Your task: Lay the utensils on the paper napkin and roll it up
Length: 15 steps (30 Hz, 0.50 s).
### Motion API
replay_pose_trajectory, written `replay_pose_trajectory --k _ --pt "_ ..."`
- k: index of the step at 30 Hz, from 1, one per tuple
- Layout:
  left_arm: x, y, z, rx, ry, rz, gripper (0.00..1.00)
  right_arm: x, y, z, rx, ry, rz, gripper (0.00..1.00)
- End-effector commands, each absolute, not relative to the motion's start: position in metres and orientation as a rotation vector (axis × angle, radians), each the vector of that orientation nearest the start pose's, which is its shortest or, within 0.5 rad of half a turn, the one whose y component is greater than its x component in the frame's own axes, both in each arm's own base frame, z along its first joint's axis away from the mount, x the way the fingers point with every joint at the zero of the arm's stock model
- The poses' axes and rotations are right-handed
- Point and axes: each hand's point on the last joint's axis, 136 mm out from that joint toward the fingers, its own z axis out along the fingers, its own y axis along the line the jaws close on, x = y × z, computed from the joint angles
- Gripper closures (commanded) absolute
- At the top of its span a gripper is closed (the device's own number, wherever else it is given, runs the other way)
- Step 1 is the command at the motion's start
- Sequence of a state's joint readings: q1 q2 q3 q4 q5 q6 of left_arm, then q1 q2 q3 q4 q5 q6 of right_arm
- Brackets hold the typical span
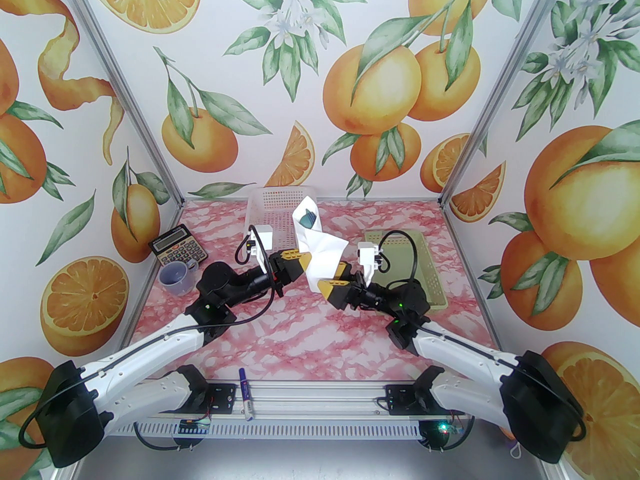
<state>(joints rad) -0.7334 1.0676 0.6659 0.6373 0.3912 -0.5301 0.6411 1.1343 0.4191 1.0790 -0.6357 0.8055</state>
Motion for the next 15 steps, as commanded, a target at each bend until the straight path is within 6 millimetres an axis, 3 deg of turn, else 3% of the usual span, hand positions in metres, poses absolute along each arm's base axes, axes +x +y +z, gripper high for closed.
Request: replay_pose_trajectory --k 1,6,15 --pt "0.2301 -0.2926 0.3853 0.485 1.309 -1.327 1.00 0.2023 0.2814 0.3286 -0.538 1.313 1.598 0.35" --pt "0.2304 -0.2963 0.3827 0.495 1.323 -1.343 1.00 0.2046 0.2818 0.3282 -0.528 1.343 1.591 0.55" --pt "0.2330 -0.2990 0.3763 0.495 1.355 -1.347 1.00 0.2065 0.2777 0.3255 -0.500 1.390 1.559 0.75"
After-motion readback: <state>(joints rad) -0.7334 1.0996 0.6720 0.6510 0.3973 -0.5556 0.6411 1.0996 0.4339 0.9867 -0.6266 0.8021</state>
